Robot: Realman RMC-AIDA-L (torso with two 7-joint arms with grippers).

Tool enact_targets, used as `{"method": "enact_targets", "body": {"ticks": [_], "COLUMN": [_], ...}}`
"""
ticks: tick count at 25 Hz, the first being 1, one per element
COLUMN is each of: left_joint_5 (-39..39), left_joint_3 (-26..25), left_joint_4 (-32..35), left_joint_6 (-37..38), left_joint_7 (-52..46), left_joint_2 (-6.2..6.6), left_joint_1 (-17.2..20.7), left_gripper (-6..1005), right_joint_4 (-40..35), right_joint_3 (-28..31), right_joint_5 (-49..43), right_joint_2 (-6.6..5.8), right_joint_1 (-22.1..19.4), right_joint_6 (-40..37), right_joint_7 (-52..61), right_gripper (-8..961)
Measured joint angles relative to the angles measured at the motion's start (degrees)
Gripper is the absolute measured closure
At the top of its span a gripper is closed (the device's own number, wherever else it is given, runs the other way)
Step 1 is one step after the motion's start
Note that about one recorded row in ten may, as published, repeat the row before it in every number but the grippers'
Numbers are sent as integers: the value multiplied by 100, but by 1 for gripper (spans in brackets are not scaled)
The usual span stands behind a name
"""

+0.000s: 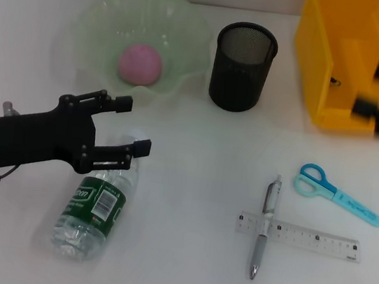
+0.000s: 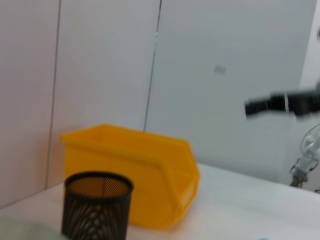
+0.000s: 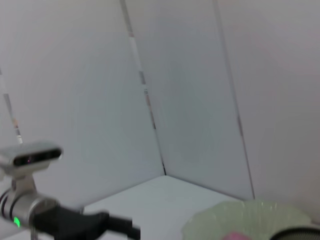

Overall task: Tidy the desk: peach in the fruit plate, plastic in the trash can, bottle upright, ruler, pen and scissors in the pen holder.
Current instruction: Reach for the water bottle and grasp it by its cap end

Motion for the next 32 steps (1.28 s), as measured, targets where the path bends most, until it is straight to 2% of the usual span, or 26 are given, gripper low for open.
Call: {"method": "enact_targets", "body": {"ticks": [1, 2, 3, 4, 5, 8, 9, 10, 12, 13, 14, 16, 17, 18, 19, 22, 23, 27, 32], "left_joint_5": [0, -13, -26, -38, -43, -14, -14, 136, 337, 771, 771, 1462, 1931, 2853, 2853, 4128, 4951, 5529, 5587], "left_joint_3": [0, -3, -2, 10, 21, 222, 222, 503, 789, 1261, 1261, 1766, 2012, 2453, 2453, 3051, 3403, 3648, 3703], "left_joint_4": [0, 63, 147, 315, 440, 1146, 1146, 1727, 2284, 3096, 3096, 3898, 4252, 4836, 4836, 5359, 5471, 5370, 4930], "left_joint_6": [0, 76, 130, 183, 190, 49, 49, -249, -574, -1053, -1053, -1500, -1666, -1839, -1839, -1911, -1909, -1878, -1848], "left_joint_7": [0, -45, -102, -251, -376, -1369, -1369, -2072, -2693, -3639, -3639, -4710, -5332, -6413, -6413, -7937, -8869, -9461, -9545], "left_joint_2": [0, -2, -7, -18, -24, -35, -35, -30, -26, -26, -26, -20, -19, -25, -25, -32, -36, -43, -62], "left_joint_1": [0, 0, 9, 43, 68, 202, 202, 334, 478, 681, 681, 824, 853, 845, 845, 663, 429, 139, -199], "left_gripper": [157, 157, 157, 157, 157, 157, 157, 157, 157, 157, 157, 157, 157, 157, 157, 157, 157, 157, 158], "right_joint_4": [0, 291, 885, 885, 1198, 2084, 2084, 2202, 2302, 2324, 2324, 2329, 2330, 2331, 2331, 2339, 2340, 2364, 2421], "right_joint_3": [0, 5, 37, 37, 67, 283, 283, 318, 380, 448, 448, 479, 485, 489, 489, 491, 483, 469, 499], "right_joint_5": [0, 11, 13, 13, 13, -32, -32, -45, -89, -151, -151, -178, -183, -187, -187, -191, -192, -206, -259], "right_joint_2": [0, 1, -3, -3, -9, -24, -24, -25, -31, -34, -34, -35, -35, -36, -36, -36, -35, -36, -36], "right_joint_1": [0, -77, -178, -178, -212, -247, -247, -250, -259, -262, -262, -264, -265, -260, -260, -250, -251, -250, -235], "right_joint_6": [0, -72, -81, -81, -89, -59, -59, -51, -46, -26, -26, 3, 11, 14, 14, 38, 69, 84, 107], "right_joint_7": [0, -364, -1014, -1014, -1283, -2108, -2108, -2220, -2314, -2339, -2339, -2344, -2346, -2349, -2349, -2353, -2355, -2357, -2360], "right_gripper": [136, 130, 125, 125, 125, 125, 125, 125, 125, 125, 125, 125, 125, 125, 125, 125, 125, 125, 125]}}
